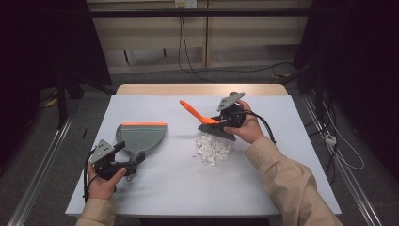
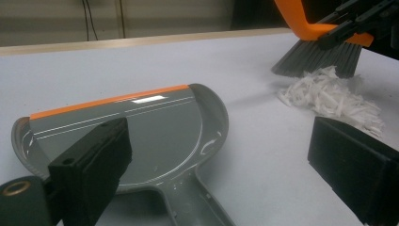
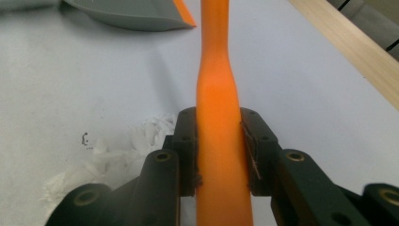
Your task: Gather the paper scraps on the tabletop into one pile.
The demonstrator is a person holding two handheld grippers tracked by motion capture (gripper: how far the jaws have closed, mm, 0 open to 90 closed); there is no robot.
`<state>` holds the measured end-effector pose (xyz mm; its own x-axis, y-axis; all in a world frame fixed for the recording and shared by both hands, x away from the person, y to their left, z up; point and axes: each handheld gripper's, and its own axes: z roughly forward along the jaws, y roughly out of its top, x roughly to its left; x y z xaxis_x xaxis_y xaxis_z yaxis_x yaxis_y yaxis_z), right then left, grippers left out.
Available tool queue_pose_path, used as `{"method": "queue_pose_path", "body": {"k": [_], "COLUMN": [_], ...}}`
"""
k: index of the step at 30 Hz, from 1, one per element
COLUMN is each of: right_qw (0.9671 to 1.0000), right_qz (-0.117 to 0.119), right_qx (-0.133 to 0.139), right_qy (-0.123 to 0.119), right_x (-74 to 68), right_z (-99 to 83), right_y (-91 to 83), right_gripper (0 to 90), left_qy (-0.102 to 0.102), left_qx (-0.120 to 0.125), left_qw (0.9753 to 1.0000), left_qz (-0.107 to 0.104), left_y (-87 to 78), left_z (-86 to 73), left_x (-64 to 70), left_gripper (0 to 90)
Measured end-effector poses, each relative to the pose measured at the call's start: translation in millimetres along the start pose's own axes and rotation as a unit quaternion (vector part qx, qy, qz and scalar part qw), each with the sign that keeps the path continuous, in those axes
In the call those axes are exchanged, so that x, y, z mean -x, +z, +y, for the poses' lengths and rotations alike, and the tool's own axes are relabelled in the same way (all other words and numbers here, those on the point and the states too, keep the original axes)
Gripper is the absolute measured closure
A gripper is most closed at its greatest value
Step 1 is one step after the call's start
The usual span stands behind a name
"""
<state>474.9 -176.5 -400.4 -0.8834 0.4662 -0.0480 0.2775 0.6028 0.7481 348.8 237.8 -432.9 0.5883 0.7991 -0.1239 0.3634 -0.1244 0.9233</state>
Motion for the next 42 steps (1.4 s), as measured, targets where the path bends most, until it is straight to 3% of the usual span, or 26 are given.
{"method": "queue_pose_path", "body": {"k": [4, 11, 15, 17, 22, 26, 29, 32, 37, 42], "right_qw": [0.9997, 0.9983, 0.9991, 0.9989, 0.9979, 0.9982, 0.9991, 0.9995, 0.9996, 0.9998], "right_qz": [-0.018, -0.042, -0.025, -0.039, -0.056, -0.053, -0.037, -0.016, 0.013, -0.010], "right_qx": [0.012, 0.015, -0.008, -0.014, 0.001, 0.002, 0.000, -0.026, -0.025, -0.016], "right_qy": [0.004, 0.038, 0.032, 0.023, 0.033, 0.026, 0.019, 0.006, 0.010, 0.009], "right_x": [1.1, 6.6, 1.7, 0.1, 9.3, 12.7, 10.9, 4.5, -4.1, -6.0], "right_z": [5.4, 0.6, -7.0, -9.1, -8.3, -1.6, 1.4, -0.2, -5.4, -3.7], "right_y": [-5.3, -14.1, -16.3, -18.4, -19.1, -4.1, 11.9, 22.5, 11.8, -6.5], "right_gripper": [71.2, 71.3, 71.2, 71.2, 71.2, 71.2, 71.2, 71.2, 71.3, 71.2], "left_qy": [-0.003, 0.000, 0.001, -0.001, 0.001, 0.002, 0.001, -0.002, -0.001, 0.002], "left_qx": [0.001, -0.002, -0.001, 0.000, 0.000, -0.003, -0.003, -0.001, -0.004, -0.004], "left_qw": [1.0000, 1.0000, 1.0000, 1.0000, 1.0000, 1.0000, 1.0000, 1.0000, 1.0000, 1.0000], "left_qz": [0.000, -0.004, -0.007, -0.007, -0.007, -0.007, -0.006, -0.007, -0.005, -0.004], "left_y": [0.1, -0.1, 0.0, -0.1, -1.3, -0.5, -0.7, -1.8, -3.1, -3.2], "left_z": [-0.3, -0.5, -0.4, -0.4, -0.4, -1.0, -1.1, -1.6, -2.7, -2.4], "left_x": [-0.3, -0.9, -0.7, -0.5, 0.4, -0.2, -0.8, -1.6, -2.9, -1.8], "left_gripper": [6.3, 6.3, 6.3, 6.3, 6.3, 6.2, 6.3, 6.2, 6.2, 6.3]}}
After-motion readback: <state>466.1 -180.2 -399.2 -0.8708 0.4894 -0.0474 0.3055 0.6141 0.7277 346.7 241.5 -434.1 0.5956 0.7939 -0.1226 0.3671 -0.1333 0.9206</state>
